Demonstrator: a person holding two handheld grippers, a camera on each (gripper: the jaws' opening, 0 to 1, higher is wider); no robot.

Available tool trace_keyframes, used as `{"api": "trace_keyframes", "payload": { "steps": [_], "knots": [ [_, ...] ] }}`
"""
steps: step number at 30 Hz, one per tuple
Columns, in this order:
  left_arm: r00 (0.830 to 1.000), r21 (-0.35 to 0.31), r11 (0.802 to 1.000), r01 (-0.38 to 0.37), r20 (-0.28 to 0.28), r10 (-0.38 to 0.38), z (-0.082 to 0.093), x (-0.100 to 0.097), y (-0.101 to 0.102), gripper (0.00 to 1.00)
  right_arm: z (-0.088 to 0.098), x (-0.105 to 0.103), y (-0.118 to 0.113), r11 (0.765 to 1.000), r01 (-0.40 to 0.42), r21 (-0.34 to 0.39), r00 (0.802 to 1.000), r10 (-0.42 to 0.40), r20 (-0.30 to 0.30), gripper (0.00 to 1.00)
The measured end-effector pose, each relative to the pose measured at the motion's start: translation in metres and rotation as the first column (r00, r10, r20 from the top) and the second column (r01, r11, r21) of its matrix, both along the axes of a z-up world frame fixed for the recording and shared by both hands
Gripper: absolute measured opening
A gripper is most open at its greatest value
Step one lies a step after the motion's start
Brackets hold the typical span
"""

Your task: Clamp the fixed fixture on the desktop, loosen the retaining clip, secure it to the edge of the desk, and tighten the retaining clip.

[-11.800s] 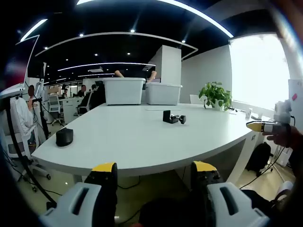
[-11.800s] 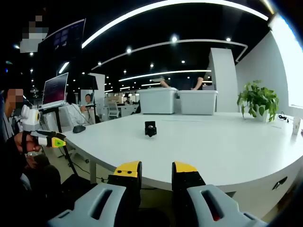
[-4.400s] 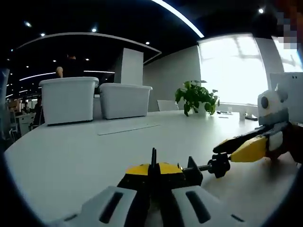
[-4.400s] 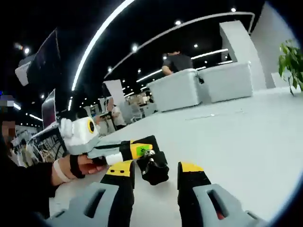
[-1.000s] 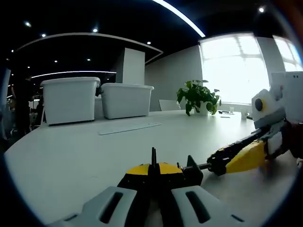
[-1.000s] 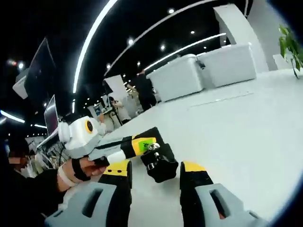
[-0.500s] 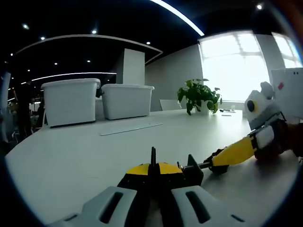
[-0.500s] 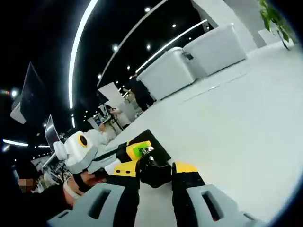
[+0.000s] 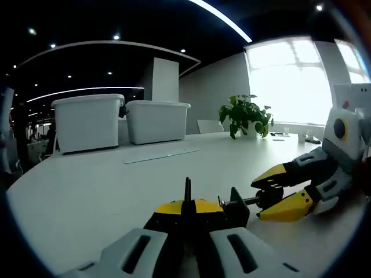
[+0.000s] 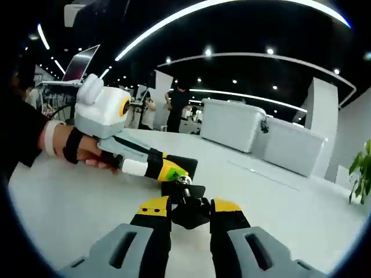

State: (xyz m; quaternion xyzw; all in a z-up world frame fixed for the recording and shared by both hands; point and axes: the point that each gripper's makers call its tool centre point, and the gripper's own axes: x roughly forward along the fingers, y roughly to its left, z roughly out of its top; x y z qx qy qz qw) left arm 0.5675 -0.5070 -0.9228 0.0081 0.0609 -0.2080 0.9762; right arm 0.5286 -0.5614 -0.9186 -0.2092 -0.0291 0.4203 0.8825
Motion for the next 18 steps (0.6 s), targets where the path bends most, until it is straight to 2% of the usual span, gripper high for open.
{"api": "trace_keyframes", "payload": {
  "steps": [1, 3, 8, 9, 14, 18],
  "knots": [
    [1.0, -0.001, 1.0, -0.001, -0.001, 0.001, 0.0, 0.0, 0.0, 0.04, 0.0, 0.0, 0.0, 1.0, 0.005, -0.021, 1.0, -0.004, 0.026, 0.24],
    [1.0, 0.001, 1.0, -0.003, -0.001, 0.003, 0.0, -0.001, 0.0, 0.04, 0.0, 0.004, 0.0, 0.996, 0.015, -0.089, 0.992, -0.004, 0.124, 0.24],
    [1.0, 0.007, 1.0, -0.005, 0.002, 0.005, 0.0, -0.004, -0.002, 0.04, -0.003, 0.007, 0.001, 0.99, 0.036, -0.134, 0.983, -0.011, 0.183, 0.24],
    [1.0, 0.009, 1.0, -0.006, 0.002, 0.006, 0.0, -0.004, -0.002, 0.04, -0.002, 0.008, 0.001, 0.986, 0.048, -0.161, 0.975, -0.011, 0.224, 0.24],
    [1.0, 0.012, 1.0, -0.009, 0.003, 0.009, -0.001, 0.001, 0.003, 0.04, -0.001, 0.005, 0.002, 0.984, 0.055, -0.17, 0.968, -0.012, 0.249, 0.24],
    [1.0, 0.019, 1.0, -0.013, 0.006, 0.013, -0.001, 0.0, 0.002, 0.04, -0.002, 0.004, 0.0, 0.993, 0.031, -0.117, 0.987, -0.012, 0.16, 0.25]
  ]
}}
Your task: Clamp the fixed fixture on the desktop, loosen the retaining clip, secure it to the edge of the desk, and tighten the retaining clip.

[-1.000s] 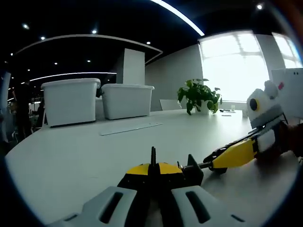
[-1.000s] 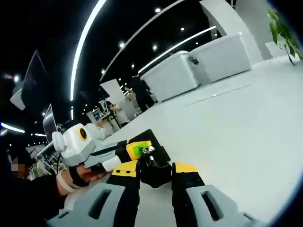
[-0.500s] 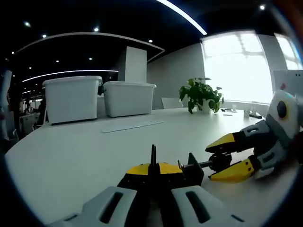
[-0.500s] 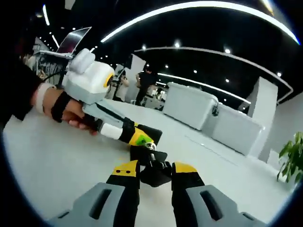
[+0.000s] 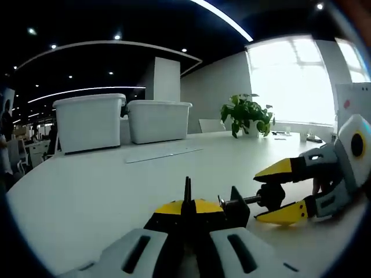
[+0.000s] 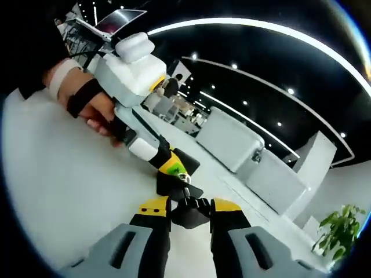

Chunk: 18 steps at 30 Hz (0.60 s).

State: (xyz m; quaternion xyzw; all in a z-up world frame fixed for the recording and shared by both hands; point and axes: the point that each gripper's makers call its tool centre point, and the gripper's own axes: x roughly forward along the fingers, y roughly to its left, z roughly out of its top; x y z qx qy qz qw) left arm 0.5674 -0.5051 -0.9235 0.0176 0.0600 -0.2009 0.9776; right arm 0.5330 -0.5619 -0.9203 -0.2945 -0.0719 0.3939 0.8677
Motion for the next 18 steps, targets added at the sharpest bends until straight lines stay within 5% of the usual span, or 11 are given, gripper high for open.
{"api": "trace_keyframes", "payload": {
  "steps": [3, 5, 7, 9, 10, 13, 17, 18],
  "knots": [
    [1.0, 0.004, 1.0, 0.001, 0.002, -0.001, 0.0, -0.001, -0.001, 0.04, 0.004, -0.002, -0.001, 0.995, -0.021, 0.101, 0.994, 0.032, -0.107, 0.26],
    [1.0, 0.003, 1.0, 0.002, 0.002, -0.002, 0.0, -0.003, -0.001, 0.04, 0.002, 0.006, -0.009, 0.978, 0.033, 0.205, 0.963, 0.024, -0.268, 0.28],
    [1.0, 0.005, 1.0, 0.003, 0.003, -0.003, 0.001, -0.004, -0.002, 0.04, 0.008, -0.003, -0.011, 0.927, 0.087, 0.365, 0.892, 0.091, -0.444, 0.39],
    [1.0, 0.005, 1.0, -0.001, 0.003, 0.001, 0.001, -0.001, 0.0, 0.04, 0.012, -0.003, -0.013, 0.88, 0.131, 0.457, 0.826, 0.158, -0.541, 0.52],
    [1.0, 0.007, 1.0, 0.0, 0.004, 0.0, 0.001, -0.002, 0.0, 0.04, 0.009, -0.002, -0.018, 0.871, 0.157, 0.466, 0.798, 0.166, -0.579, 0.52],
    [1.0, 0.012, 1.0, 0.004, 0.007, -0.004, 0.001, 0.0, -0.001, 0.04, 0.003, -0.001, -0.028, 0.854, 0.219, 0.472, 0.762, 0.153, -0.63, 0.47],
    [1.0, 0.017, 1.0, 0.008, 0.009, -0.008, 0.001, 0.002, -0.001, 0.04, 0.009, -0.001, -0.023, 0.798, 0.269, 0.54, 0.7, 0.223, -0.679, 0.44],
    [1.0, 0.017, 1.0, 0.007, 0.009, -0.007, 0.001, 0.003, 0.0, 0.04, 0.003, -0.002, -0.023, 0.797, 0.298, 0.526, 0.668, 0.219, -0.711, 0.39]
  ]
}}
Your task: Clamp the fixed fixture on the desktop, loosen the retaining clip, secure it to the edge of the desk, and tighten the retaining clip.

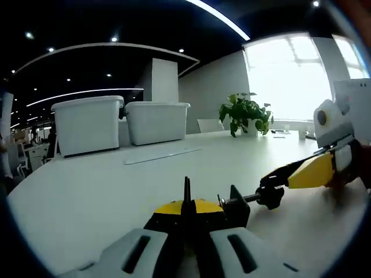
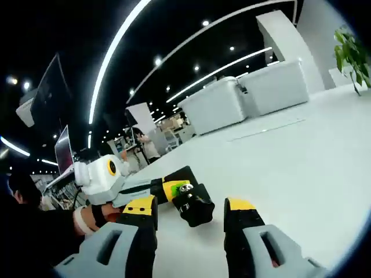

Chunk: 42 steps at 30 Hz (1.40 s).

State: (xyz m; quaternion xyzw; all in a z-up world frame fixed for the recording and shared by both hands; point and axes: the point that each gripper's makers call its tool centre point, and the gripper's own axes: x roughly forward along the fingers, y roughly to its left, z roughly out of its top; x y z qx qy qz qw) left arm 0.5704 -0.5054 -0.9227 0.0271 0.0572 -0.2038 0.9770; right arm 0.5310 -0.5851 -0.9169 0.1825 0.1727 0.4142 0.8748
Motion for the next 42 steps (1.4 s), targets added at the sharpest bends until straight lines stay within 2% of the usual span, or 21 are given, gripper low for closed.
{"api": "trace_keyframes", "payload": {
  "steps": [2, 4, 6, 11, 14, 15, 17, 19, 22, 23, 26, 28, 29, 30, 33, 34, 35, 37, 38, 39, 42],
  "knots": [
    [1.0, 0.0, 1.0, 0.0, 0.0, 0.0, 0.0, 0.0, 0.0, 0.04, -0.012, -0.004, 0.001, 1.0, 0.006, -0.009, 0.996, -0.006, -0.089, 0.28],
    [1.0, 0.001, 1.0, 0.001, 0.0, -0.001, 0.0, -0.001, -0.001, 0.04, -0.016, -0.003, 0.005, 1.0, -0.006, 0.007, 0.99, 0.007, -0.143, 0.29],
    [1.0, 0.0, 1.0, 0.001, 0.0, -0.001, 0.0, -0.002, -0.001, 0.04, -0.012, -0.004, 0.01, 0.997, -0.016, 0.072, 0.983, 0.029, -0.181, 0.24],
    [1.0, 0.0, 1.0, -0.002, 0.0, 0.002, 0.0, -0.004, -0.002, 0.04, -0.011, -0.005, 0.009, 0.999, -0.025, 0.032, 0.991, 0.029, -0.13, 0.23],
    [1.0, -0.003, 1.0, -0.004, -0.002, 0.004, -0.001, -0.002, -0.001, 0.04, -0.006, -0.008, 0.011, 0.992, -0.04, -0.117, 0.996, 0.049, 0.079, 0.22],
    [1.0, -0.002, 1.0, -0.005, -0.001, 0.005, -0.001, -0.001, 0.0, 0.04, -0.003, -0.011, 0.013, 0.978, -0.038, -0.203, 0.975, 0.081, 0.206, 0.22],
    [1.0, -0.005, 1.0, -0.008, -0.003, 0.008, -0.001, -0.001, 0.0, 0.04, 0.001, -0.016, 0.016, 0.949, -0.017, -0.314, 0.916, 0.141, 0.376, 0.21],
    [1.0, -0.004, 1.0, -0.009, -0.004, 0.009, -0.001, 0.0, 0.001, 0.04, 0.001, -0.022, 0.018, 0.928, 0.011, -0.372, 0.88, 0.168, 0.445, 0.21],
    [1.0, -0.003, 1.0, -0.01, -0.003, 0.01, -0.002, 0.001, 0.001, 0.04, 0.0, -0.008, 0.013, 0.899, 0.056, -0.434, 0.825, 0.203, 0.527, 0.21],
    [1.0, -0.003, 1.0, -0.01, -0.003, 0.01, -0.002, 0.001, 0.001, 0.04, 0.001, -0.004, 0.013, 0.875, 0.091, -0.476, 0.779, 0.235, 0.581, 0.22],
    [1.0, -0.003, 1.0, -0.011, -0.004, 0.011, -0.002, 0.002, 0.002, 0.04, 0.0, 0.0, 0.014, 0.814, 0.189, -0.549, 0.688, 0.29, 0.665, 0.22],
    [1.0, -0.002, 1.0, -0.012, -0.004, 0.012, -0.002, 0.002, 0.002, 0.04, -0.001, -0.001, 0.017, 0.75, 0.276, -0.6, 0.569, 0.376, 0.731, 0.22],
    [1.0, -0.002, 1.0, -0.012, -0.003, 0.012, -0.002, 0.002, 0.002, 0.04, 0.002, -0.003, 0.019, 0.748, 0.293, -0.596, 0.537, 0.387, 0.75, 0.22],
    [1.0, 0.0, 1.0, -0.015, -0.002, 0.015, -0.002, 0.002, 0.003, 0.04, -0.001, -0.001, 0.018, 0.758, 0.273, -0.593, 0.571, 0.368, 0.734, 0.22],
    [1.0, 0.0, 1.0, -0.015, -0.003, 0.015, -0.002, 0.004, 0.003, 0.04, -0.001, 0.008, 0.015, 0.756, 0.276, -0.594, 0.577, 0.364, 0.731, 0.22],
    [1.0, 0.001, 1.0, -0.015, -0.002, 0.015, -0.002, 0.003, 0.002, 0.04, -0.001, 0.009, 0.015, 0.764, 0.257, -0.592, 0.59, 0.362, 0.722, 0.23],
    [1.0, 0.001, 1.0, -0.015, -0.003, 0.015, -0.002, 0.003, 0.002, 0.04, -0.003, 0.008, 0.014, 0.789, 0.208, -0.578, 0.642, 0.336, 0.69, 0.23],
    [1.0, 0.002, 1.0, -0.013, -0.002, 0.013, -0.003, 0.003, 0.001, 0.04, -0.002, 0.009, 0.01, 0.873, 0.104, -0.476, 0.794, 0.216, 0.569, 0.23],
    [1.0, 0.003, 1.0, -0.013, -0.001, 0.013, -0.003, -0.001, 0.001, 0.04, 0.002, 0.009, 0.008, 0.899, 0.075, -0.43, 0.828, 0.184, 0.529, 0.24],
    [1.0, 0.003, 1.0, -0.013, -0.001, 0.013, -0.003, -0.002, 0.0, 0.04, 0.01, 0.007, 0.003, 0.931, 0.048, -0.362, 0.878, 0.134, 0.46, 0.28],
    [1.0, 0.002, 1.0, -0.014, -0.001, 0.014, -0.002, -0.005, -0.001, 0.04, 0.014, 0.013, -0.006, 0.984, 0.005, -0.18, 0.969, 0.04, 0.244, 0.39]
  ]
}}
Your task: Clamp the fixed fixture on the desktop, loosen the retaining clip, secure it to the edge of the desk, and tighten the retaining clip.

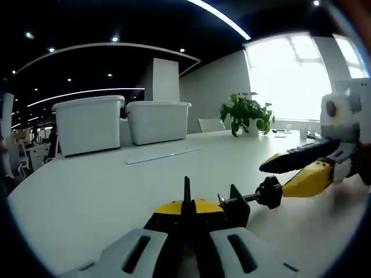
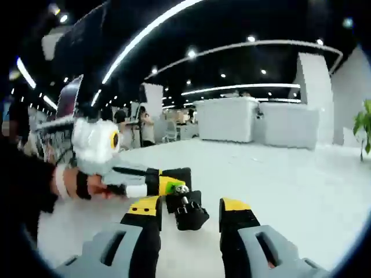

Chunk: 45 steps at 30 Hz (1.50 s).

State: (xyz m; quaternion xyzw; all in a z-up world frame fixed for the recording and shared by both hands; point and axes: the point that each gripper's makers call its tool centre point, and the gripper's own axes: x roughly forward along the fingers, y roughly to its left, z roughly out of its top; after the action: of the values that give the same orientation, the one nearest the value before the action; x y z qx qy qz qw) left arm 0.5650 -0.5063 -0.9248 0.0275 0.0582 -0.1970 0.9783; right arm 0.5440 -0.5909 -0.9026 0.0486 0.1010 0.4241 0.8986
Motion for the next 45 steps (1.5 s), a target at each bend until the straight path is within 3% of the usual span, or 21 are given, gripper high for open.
{"api": "trace_keyframes", "payload": {
  "steps": [1, 3, 5, 8, 11, 13, 15, 18, 19, 20, 21, 23, 24, 26, 28, 29, 32, 35, 39, 44, 45],
  "knots": [
    [1.0, 0.0, 1.0, 0.0, 0.0, 0.0, 0.0, -0.001, 0.0, 0.04, -0.008, 0.005, -0.006, 0.998, 0.04, 0.039, 0.99, -0.034, -0.133, 0.36],
    [1.0, 0.0, 1.0, -0.001, 0.0, 0.001, 0.0, -0.003, -0.001, 0.04, -0.021, 0.013, -0.012, 0.994, 0.076, 0.08, 0.975, -0.057, -0.215, 0.22],
    [1.0, 0.0, 1.0, 0.001, -0.001, -0.001, 0.001, -0.004, -0.002, 0.04, -0.024, 0.012, -0.007, 0.981, 0.089, 0.171, 0.941, -0.026, -0.338, 0.23],
    [1.0, 0.0, 1.0, 0.001, 0.0, -0.001, 0.001, -0.005, -0.003, 0.04, -0.031, 0.007, 0.001, 0.976, 0.081, 0.2, 0.911, 0.009, -0.413, 0.23],
    [1.0, 0.0, 1.0, 0.002, -0.001, -0.002, 0.001, -0.001, -0.002, 0.04, -0.034, 0.001, 0.008, 0.964, 0.094, 0.25, 0.857, 0.049, -0.513, 0.23],
    [1.0, 0.0, 1.0, 0.003, -0.002, -0.003, 0.002, 0.0, -0.002, 0.04, -0.036, 0.002, 0.009, 0.96, 0.097, 0.261, 0.838, 0.063, -0.542, 0.23],
    [1.0, 0.001, 1.0, 0.002, -0.002, -0.002, 0.001, -0.001, -0.002, 0.04, -0.034, 0.0, 0.01, 0.961, 0.09, 0.262, 0.844, 0.066, -0.533, 0.22],
    [1.0, 0.001, 1.0, 0.004, -0.001, -0.004, 0.001, 0.001, -0.001, 0.04, -0.035, -0.005, 0.011, 0.961, 0.092, 0.262, 0.835, 0.069, -0.546, 0.21],
    [1.0, -0.001, 1.0, 0.003, -0.001, -0.003, 0.002, 0.002, -0.001, 0.04, -0.034, -0.006, 0.011, 0.963, 0.082, 0.257, 0.847, 0.069, -0.528, 0.21],
    [1.0, -0.002, 1.0, 0.004, -0.002, -0.004, 0.002, 0.002, -0.001, 0.04, -0.032, -0.006, 0.011, 0.969, 0.06, 0.24, 0.873, 0.066, -0.483, 0.2],
    [1.0, -0.002, 1.0, 0.004, -0.001, -0.004, 0.002, 0.002, -0.001, 0.04, -0.028, -0.008, 0.011, 0.981, 0.025, 0.195, 0.916, 0.056, -0.398, 0.19],
    [1.0, -0.002, 1.0, 0.004, -0.001, -0.004, 0.001, 0.003, 0.0, 0.04, -0.024, -0.014, 0.012, 0.993, -0.015, 0.119, 0.957, 0.048, -0.285, 0.19],
    [1.0, -0.002, 1.0, 0.003, -0.002, -0.003, 0.001, 0.004, 0.0, 0.04, -0.021, -0.018, 0.014, 0.998, -0.031, 0.048, 0.98, 0.04, -0.195, 0.19],
    [1.0, -0.003, 1.0, 0.003, -0.003, -0.003, 0.001, 0.005, 0.0, 0.04, -0.018, -0.021, 0.015, 0.998, -0.051, -0.035, 0.996, 0.048, -0.077, 0.19],
    [1.0, -0.004, 1.0, 0.003, -0.003, -0.003, 0.001, 0.005, 0.001, 0.04, -0.017, -0.026, 0.016, 0.994, -0.047, -0.103, 0.999, 0.048, 0.013, 0.19],
    [1.0, -0.004, 1.0, 0.003, -0.003, -0.003, 0.001, 0.005, 0.001, 0.04, -0.015, -0.028, 0.017, 0.986, -0.044, -0.16, 0.994, 0.06, 0.093, 0.18],
    [1.0, -0.004, 1.0, 0.001, -0.004, -0.001, 0.0, 0.006, 0.002, 0.04, -0.012, -0.036, 0.02, 0.955, -0.01, -0.296, 0.957, 0.095, 0.276, 0.18],
    [1.0, -0.004, 1.0, -0.001, -0.004, 0.001, 0.0, 0.007, 0.003, 0.04, -0.01, -0.03, 0.015, 0.928, 0.032, -0.371, 0.918, 0.119, 0.378, 0.18],
    [1.0, -0.004, 1.0, -0.002, -0.005, 0.002, 0.0, 0.01, 0.004, 0.04, -0.012, -0.027, 0.021, 0.854, 0.118, -0.507, 0.797, 0.223, 0.562, 0.18],
    [1.0, -0.003, 1.0, -0.002, -0.004, 0.002, 0.0, 0.008, 0.004, 0.04, -0.016, -0.02, 0.021, 0.795, 0.199, -0.573, 0.697, 0.296, 0.653, 0.18],
    [1.0, -0.002, 1.0, -0.002, -0.004, 0.002, 0.0, 0.008, 0.004, 0.04, -0.016, -0.021, 0.022, 0.78, 0.218, -0.586, 0.666, 0.32, 0.674, 0.18]
  ]
}}
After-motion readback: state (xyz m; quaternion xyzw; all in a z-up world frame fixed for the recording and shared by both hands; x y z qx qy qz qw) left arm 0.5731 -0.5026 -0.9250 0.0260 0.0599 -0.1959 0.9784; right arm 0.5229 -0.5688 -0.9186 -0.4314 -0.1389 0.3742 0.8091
